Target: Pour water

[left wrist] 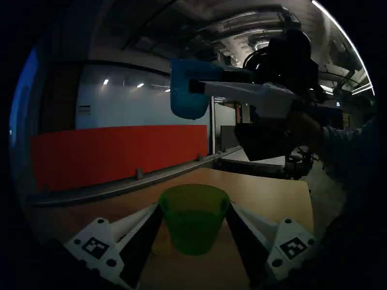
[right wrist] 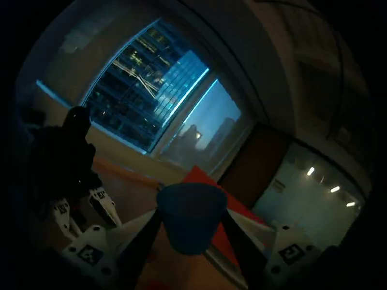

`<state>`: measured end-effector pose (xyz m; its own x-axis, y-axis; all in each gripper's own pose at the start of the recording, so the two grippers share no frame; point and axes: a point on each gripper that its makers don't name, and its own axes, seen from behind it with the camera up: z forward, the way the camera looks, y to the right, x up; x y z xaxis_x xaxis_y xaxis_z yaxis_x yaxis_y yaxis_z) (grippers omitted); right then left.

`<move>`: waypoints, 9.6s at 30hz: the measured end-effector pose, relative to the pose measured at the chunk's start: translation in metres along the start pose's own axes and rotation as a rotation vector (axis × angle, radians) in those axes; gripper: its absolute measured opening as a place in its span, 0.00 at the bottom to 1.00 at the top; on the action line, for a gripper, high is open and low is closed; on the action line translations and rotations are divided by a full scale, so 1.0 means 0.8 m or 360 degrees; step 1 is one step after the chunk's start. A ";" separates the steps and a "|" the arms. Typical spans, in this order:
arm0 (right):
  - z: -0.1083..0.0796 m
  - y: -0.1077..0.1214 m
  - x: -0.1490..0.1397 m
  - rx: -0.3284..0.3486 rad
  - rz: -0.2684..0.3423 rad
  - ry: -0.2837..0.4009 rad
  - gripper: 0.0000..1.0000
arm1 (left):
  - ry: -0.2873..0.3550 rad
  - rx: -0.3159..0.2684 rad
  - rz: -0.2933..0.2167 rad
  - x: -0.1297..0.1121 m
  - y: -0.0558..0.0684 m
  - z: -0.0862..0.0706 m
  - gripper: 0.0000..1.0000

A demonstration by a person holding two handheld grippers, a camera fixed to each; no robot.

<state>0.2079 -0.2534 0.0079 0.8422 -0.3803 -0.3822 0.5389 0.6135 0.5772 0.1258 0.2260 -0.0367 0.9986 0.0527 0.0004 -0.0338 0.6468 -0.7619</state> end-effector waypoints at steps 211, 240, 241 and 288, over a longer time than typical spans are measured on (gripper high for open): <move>-0.069 -0.216 -0.420 0.0551 0.0722 -0.0999 0.97 | -0.1013 -0.0064 -0.0012 -0.261 -0.062 -0.021 0.96; -0.138 -0.201 -0.417 0.0400 0.0724 -0.1021 0.99 | -0.0895 0.0097 -0.0111 -0.237 -0.067 -0.069 0.96; -0.143 -0.199 -0.416 0.0387 0.0724 -0.1018 0.99 | -0.0884 0.0110 -0.0116 -0.236 -0.067 -0.072 0.96; -0.237 -0.001 -0.354 -0.0991 0.0827 -0.0455 1.00 | -0.0022 0.0973 0.0020 -0.088 -0.134 -0.163 0.97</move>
<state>-0.0341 -0.0146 -0.0212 0.9964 -0.0540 0.0656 0.0476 0.9943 0.0954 0.0642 0.0537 -0.0390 0.9975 0.0703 0.0056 -0.0666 0.9654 -0.2523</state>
